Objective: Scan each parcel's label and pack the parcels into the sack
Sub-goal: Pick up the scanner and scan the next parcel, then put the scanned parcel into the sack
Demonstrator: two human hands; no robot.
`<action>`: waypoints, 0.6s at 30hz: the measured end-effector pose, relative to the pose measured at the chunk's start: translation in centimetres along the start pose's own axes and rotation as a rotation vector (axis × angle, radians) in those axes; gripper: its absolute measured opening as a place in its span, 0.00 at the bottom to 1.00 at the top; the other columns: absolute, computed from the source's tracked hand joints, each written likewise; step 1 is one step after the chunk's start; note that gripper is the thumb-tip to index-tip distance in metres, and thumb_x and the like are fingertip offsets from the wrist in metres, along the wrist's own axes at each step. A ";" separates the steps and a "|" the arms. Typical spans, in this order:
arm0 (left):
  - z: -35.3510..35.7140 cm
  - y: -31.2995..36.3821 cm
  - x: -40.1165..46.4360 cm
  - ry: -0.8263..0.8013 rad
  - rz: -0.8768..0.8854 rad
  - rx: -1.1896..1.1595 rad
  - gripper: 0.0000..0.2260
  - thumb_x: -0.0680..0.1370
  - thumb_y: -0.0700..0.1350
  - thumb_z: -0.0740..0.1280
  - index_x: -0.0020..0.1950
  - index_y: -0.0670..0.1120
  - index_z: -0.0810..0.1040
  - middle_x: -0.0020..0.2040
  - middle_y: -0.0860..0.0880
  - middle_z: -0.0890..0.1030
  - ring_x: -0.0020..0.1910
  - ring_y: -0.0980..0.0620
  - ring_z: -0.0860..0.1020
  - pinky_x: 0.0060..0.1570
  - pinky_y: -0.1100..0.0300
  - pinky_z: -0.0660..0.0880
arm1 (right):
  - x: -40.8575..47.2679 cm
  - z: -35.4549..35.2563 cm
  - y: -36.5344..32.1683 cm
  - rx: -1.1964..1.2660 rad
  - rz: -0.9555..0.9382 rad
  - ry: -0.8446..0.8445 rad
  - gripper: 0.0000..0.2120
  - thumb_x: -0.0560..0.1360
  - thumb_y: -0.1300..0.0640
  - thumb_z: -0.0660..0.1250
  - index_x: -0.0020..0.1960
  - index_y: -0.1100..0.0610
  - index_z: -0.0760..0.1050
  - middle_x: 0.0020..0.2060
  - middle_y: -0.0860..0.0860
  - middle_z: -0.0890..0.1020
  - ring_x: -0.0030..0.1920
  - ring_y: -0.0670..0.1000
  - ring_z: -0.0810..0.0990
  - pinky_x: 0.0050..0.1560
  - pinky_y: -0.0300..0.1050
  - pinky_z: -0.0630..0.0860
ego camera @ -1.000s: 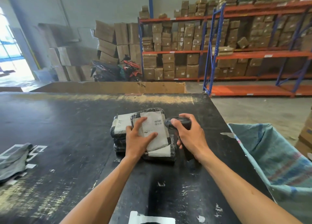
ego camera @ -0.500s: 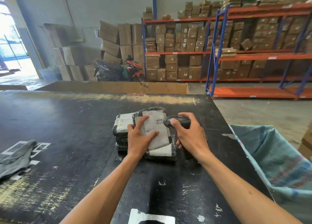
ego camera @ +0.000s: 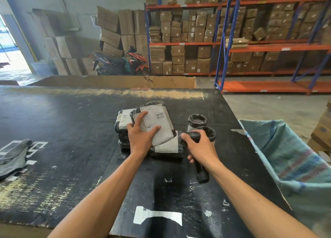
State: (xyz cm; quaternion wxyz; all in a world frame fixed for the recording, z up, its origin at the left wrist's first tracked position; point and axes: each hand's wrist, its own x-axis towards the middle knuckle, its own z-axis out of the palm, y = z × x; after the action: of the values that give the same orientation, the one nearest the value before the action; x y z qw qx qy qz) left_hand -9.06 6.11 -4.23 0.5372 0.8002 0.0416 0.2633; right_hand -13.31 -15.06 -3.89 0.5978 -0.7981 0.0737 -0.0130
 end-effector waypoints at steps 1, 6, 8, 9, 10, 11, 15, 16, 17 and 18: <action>-0.1 0.0 0.0 0.001 -0.012 0.000 0.28 0.68 0.54 0.81 0.60 0.73 0.72 0.56 0.49 0.69 0.48 0.59 0.74 0.54 0.69 0.70 | -0.1 0.3 1.3 -0.025 0.050 -0.014 0.23 0.76 0.37 0.71 0.65 0.47 0.70 0.41 0.53 0.85 0.26 0.49 0.83 0.27 0.42 0.80; -0.6 -0.4 -0.5 -0.012 -0.021 0.009 0.27 0.68 0.54 0.81 0.61 0.71 0.73 0.57 0.49 0.69 0.48 0.64 0.71 0.56 0.64 0.69 | -0.3 1.6 7.0 -0.110 0.218 -0.051 0.25 0.78 0.38 0.69 0.67 0.50 0.67 0.49 0.53 0.82 0.25 0.49 0.81 0.29 0.46 0.84; -0.4 -0.5 -0.8 -0.027 -0.010 -0.001 0.27 0.68 0.54 0.81 0.60 0.72 0.73 0.58 0.48 0.70 0.49 0.65 0.70 0.53 0.69 0.68 | -0.2 2.0 8.2 -0.140 0.248 -0.050 0.28 0.78 0.39 0.69 0.71 0.50 0.65 0.50 0.53 0.81 0.25 0.50 0.80 0.30 0.48 0.85; -0.4 -0.5 -1.0 -0.036 -0.001 -0.003 0.27 0.68 0.54 0.81 0.60 0.73 0.72 0.58 0.49 0.70 0.50 0.66 0.70 0.51 0.72 0.67 | -0.1 2.1 8.6 -0.153 0.254 -0.049 0.29 0.78 0.39 0.69 0.72 0.50 0.64 0.49 0.53 0.81 0.25 0.51 0.81 0.31 0.50 0.86; -0.3 -0.5 -1.2 -0.042 0.009 -0.004 0.28 0.68 0.54 0.81 0.59 0.74 0.72 0.57 0.49 0.70 0.50 0.65 0.70 0.50 0.74 0.66 | 0.1 2.2 8.9 -0.158 0.260 -0.047 0.29 0.78 0.39 0.68 0.73 0.50 0.63 0.49 0.54 0.81 0.26 0.51 0.82 0.32 0.52 0.86; -0.3 -0.5 -1.3 -0.046 0.018 -0.009 0.28 0.67 0.54 0.81 0.59 0.74 0.72 0.56 0.51 0.70 0.51 0.65 0.71 0.49 0.75 0.66 | 0.2 2.2 9.0 -0.158 0.271 -0.046 0.30 0.78 0.38 0.68 0.73 0.50 0.63 0.50 0.54 0.81 0.27 0.52 0.84 0.34 0.54 0.87; 0.2 -0.3 -1.4 -0.066 0.045 -0.032 0.28 0.67 0.56 0.81 0.60 0.73 0.72 0.56 0.54 0.70 0.53 0.64 0.72 0.53 0.70 0.69 | 0.4 1.5 8.3 -0.441 0.268 -0.095 0.40 0.77 0.30 0.62 0.80 0.52 0.60 0.67 0.58 0.78 0.60 0.62 0.85 0.61 0.58 0.82; 0.3 -0.2 -1.3 -0.070 0.052 -0.040 0.28 0.67 0.57 0.81 0.61 0.73 0.72 0.56 0.55 0.70 0.54 0.63 0.72 0.54 0.68 0.70 | 0.6 1.1 7.9 -0.600 0.241 -0.097 0.42 0.77 0.26 0.59 0.81 0.52 0.59 0.71 0.58 0.77 0.68 0.64 0.79 0.66 0.58 0.76; 0.6 -0.1 -1.1 -0.073 0.061 -0.050 0.29 0.66 0.57 0.81 0.62 0.72 0.73 0.56 0.56 0.71 0.55 0.61 0.73 0.55 0.66 0.72 | 0.7 0.5 7.2 -0.706 0.206 -0.076 0.44 0.76 0.25 0.57 0.81 0.51 0.59 0.72 0.58 0.76 0.71 0.64 0.76 0.67 0.58 0.72; 0.8 0.1 -0.9 -0.077 0.071 -0.065 0.29 0.66 0.58 0.81 0.63 0.72 0.73 0.57 0.56 0.71 0.55 0.60 0.74 0.56 0.64 0.73 | 0.7 -0.2 6.2 -0.751 0.170 -0.046 0.43 0.75 0.24 0.56 0.81 0.49 0.59 0.71 0.58 0.77 0.71 0.65 0.75 0.66 0.59 0.72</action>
State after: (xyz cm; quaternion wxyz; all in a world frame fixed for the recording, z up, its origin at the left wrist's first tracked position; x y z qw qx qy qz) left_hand -9.48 5.03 -4.72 0.5544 0.7930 -0.0161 0.2522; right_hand -13.24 -17.04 -9.85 0.2643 -0.9527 0.1259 0.0822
